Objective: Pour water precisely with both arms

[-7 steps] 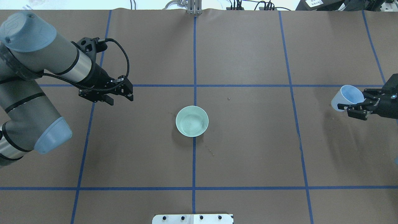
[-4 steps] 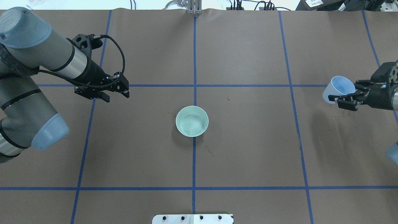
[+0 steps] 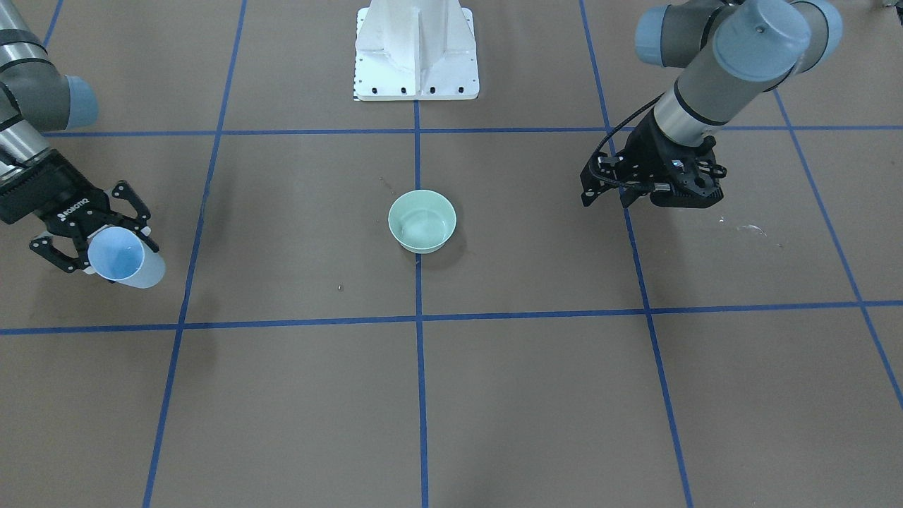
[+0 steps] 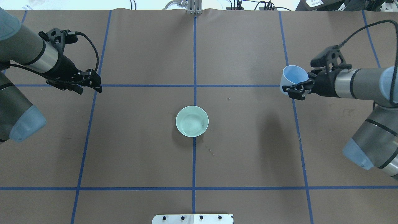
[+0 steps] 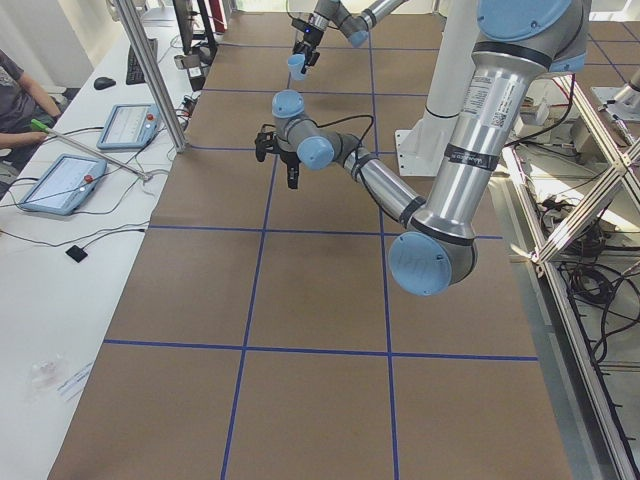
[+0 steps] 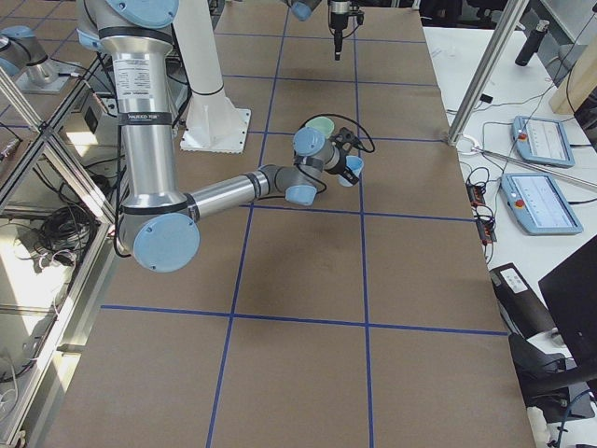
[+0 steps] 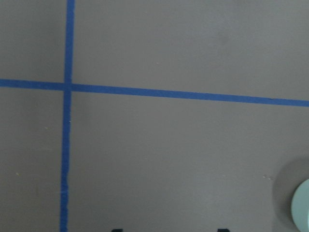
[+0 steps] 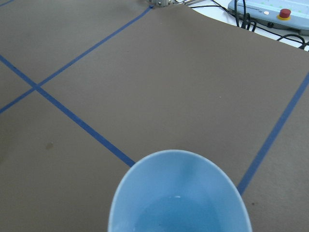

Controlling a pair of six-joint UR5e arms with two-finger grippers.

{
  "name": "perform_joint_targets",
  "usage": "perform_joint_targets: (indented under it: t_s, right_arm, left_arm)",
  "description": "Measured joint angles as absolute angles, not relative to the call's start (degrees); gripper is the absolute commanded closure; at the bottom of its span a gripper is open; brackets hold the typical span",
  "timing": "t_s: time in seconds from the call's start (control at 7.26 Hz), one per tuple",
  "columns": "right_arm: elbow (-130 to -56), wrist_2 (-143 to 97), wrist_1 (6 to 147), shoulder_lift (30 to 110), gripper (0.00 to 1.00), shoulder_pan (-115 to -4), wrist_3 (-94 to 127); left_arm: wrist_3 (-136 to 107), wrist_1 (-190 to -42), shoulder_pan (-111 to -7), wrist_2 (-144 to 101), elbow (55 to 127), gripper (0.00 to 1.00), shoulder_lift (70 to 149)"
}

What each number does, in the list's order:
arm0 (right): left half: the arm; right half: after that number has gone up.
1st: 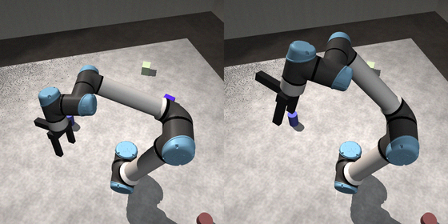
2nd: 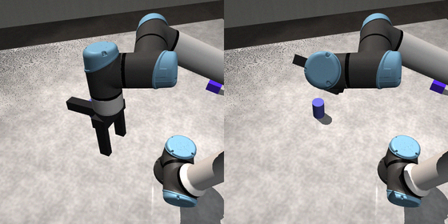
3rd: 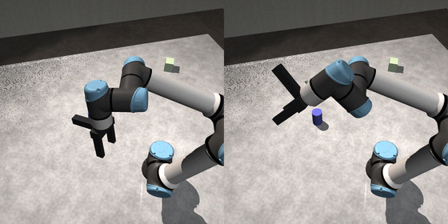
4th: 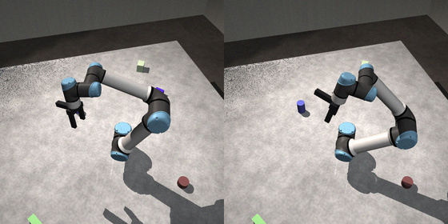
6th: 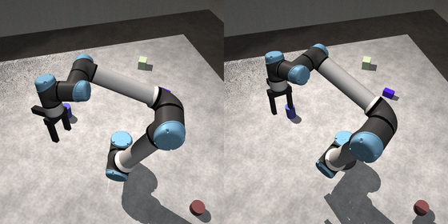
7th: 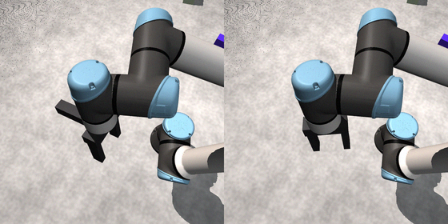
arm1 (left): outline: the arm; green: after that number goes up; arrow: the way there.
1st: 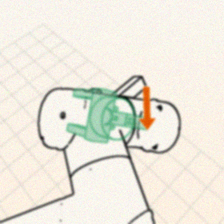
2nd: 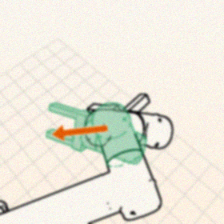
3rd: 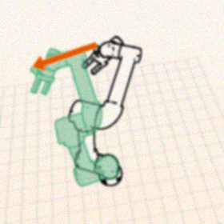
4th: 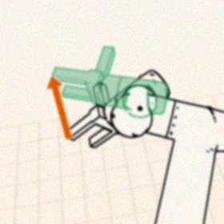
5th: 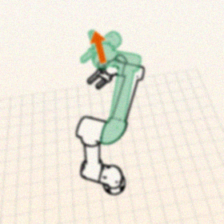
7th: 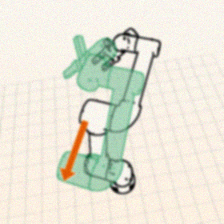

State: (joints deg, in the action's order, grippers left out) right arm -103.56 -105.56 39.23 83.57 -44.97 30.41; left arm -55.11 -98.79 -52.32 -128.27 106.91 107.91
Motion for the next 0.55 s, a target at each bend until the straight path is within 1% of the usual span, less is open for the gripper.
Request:
perform_joint_targets:
  t_s: [0.28,0.55]
  right_arm:
    - [-110.4,-98.3,57.3,77.0,0.92,-37.7,30.4]
    - [-113.8,-91.0,73.3,70.4,0.92,-29.3,30.4]
  left_arm:
    - [-51.5,-98.7,-53.7,-128.2,105.3,0.28,107.4]
    - [-47.9,-98.7,-55.3,-128.2,104.0,0.28,106.5]
